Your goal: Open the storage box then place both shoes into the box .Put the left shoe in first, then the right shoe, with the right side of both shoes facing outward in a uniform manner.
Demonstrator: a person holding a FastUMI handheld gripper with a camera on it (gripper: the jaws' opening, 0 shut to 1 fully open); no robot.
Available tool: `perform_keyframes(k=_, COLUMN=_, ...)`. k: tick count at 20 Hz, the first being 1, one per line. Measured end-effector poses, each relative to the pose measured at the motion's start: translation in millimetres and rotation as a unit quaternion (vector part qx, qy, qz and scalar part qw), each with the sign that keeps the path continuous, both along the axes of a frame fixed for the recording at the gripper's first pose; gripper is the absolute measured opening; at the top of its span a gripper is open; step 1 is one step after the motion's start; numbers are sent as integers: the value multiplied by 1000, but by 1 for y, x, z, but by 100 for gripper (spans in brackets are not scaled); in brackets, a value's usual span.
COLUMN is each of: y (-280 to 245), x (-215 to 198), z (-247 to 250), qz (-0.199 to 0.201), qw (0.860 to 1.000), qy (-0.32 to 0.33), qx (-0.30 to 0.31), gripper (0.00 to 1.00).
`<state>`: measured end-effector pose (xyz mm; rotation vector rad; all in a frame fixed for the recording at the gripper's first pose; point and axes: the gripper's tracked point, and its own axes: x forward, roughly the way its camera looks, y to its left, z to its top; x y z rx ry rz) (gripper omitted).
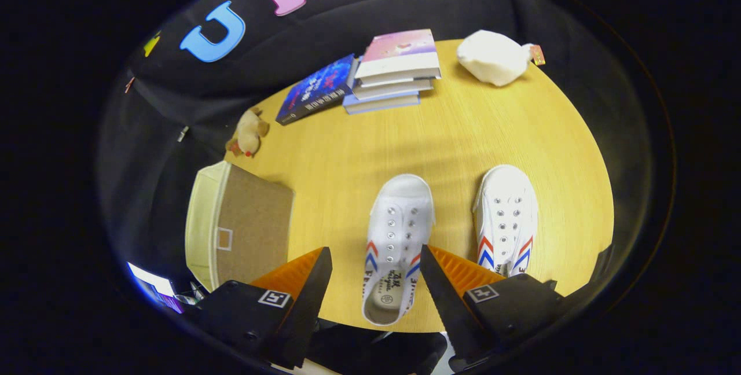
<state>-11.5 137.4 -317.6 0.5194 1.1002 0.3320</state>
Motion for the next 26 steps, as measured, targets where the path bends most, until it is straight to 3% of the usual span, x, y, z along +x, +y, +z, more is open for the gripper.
perform_keyframes(k=5, y=0, x=3, z=-49, qz=17, qw=998, qy=45, qx=-27, gripper=87)
perform_keyframes(k=8, y=-3, x=4, z=-74, qz=36, qw=996, qy=54, qx=-66, gripper=75)
perform_keyframes(k=13, y=11, x=3, z=-85, qz=28, qw=995, qy=78, qx=-51, gripper=64)
perform_keyframes(k=17, y=0, x=5, z=-90, qz=-6, qw=993, qy=109, qx=-34, gripper=19)
perform_keyframes(k=18, y=1, x=3, z=-87, qz=-14, qw=993, qy=113, qx=-26, gripper=14)
perform_keyframes(k=26, y=6, x=-10, z=-41, qz=-16, qw=994, qy=104, qx=-26, gripper=13)
